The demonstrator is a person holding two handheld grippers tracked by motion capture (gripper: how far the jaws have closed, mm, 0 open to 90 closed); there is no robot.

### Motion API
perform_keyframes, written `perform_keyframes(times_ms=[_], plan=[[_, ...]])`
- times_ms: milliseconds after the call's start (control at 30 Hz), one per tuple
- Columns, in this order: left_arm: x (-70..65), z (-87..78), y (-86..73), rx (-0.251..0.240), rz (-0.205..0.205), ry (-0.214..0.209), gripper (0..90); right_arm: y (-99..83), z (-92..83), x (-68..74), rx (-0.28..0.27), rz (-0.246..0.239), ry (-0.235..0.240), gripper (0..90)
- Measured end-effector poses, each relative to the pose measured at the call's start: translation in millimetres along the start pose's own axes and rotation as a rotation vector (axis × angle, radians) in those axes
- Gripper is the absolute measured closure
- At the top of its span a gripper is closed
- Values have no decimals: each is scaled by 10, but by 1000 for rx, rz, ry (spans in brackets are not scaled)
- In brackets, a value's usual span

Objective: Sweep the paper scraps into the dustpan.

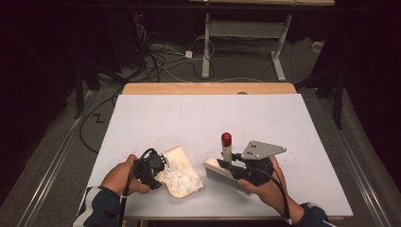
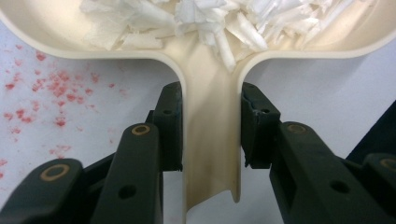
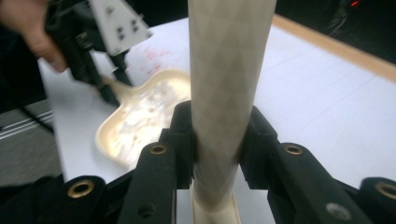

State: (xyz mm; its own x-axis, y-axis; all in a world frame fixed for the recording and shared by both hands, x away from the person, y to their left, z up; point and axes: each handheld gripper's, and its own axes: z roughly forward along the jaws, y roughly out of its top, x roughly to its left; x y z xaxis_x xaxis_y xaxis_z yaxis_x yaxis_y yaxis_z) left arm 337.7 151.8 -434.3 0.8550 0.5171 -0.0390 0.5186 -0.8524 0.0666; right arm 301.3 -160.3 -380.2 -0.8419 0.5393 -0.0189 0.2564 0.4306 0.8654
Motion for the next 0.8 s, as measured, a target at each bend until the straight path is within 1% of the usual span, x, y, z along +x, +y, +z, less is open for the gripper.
perform_keyframes(times_ms=[100, 133, 167, 233, 267, 300, 367, 433, 500, 533, 600, 667, 700, 800], plan=[[-3, 5, 8, -1, -6, -6, 633, -8, -9, 76, 5, 4, 37, 718], [-3, 5, 8, -1, -6, -6, 634, -8, -9, 76, 5, 4, 37, 718], [-6, 8, 14, 1, -7, -4, 634, 16, 58, 148, 8, -3, 57, 718], [-12, 10, 23, 2, -7, -1, 633, 51, 166, 213, 15, -12, 75, 718], [-12, 10, 23, 2, -7, -1, 633, 51, 166, 213, 15, -12, 75, 718], [-15, 3, 19, -1, -3, 4, 633, 104, 274, 290, 14, -46, 77, 718], [-13, -3, 11, -8, -6, 0, 633, 166, 349, 339, -2, -51, 77, 718], [-11, -2, 8, -10, -4, -2, 633, 243, 383, 350, -17, -54, 96, 718], [-2, 6, 6, -10, -3, -2, 633, 299, 393, 360, -40, -62, 82, 718], [0, 12, 5, -11, -5, -3, 633, 332, 392, 356, -44, -79, 66, 718], [0, 17, 4, -11, -4, -5, 633, 359, 364, 318, -59, -80, 52, 718], [0, 29, -2, -17, -13, -8, 633, 357, 306, 241, -70, -58, 43, 718], [6, 28, -3, -10, -7, -9, 633, 350, 272, 205, -79, -49, 42, 718], [10, 32, -5, -9, -9, -10, 633, 305, 75, 23, -104, -18, 11, 718]])
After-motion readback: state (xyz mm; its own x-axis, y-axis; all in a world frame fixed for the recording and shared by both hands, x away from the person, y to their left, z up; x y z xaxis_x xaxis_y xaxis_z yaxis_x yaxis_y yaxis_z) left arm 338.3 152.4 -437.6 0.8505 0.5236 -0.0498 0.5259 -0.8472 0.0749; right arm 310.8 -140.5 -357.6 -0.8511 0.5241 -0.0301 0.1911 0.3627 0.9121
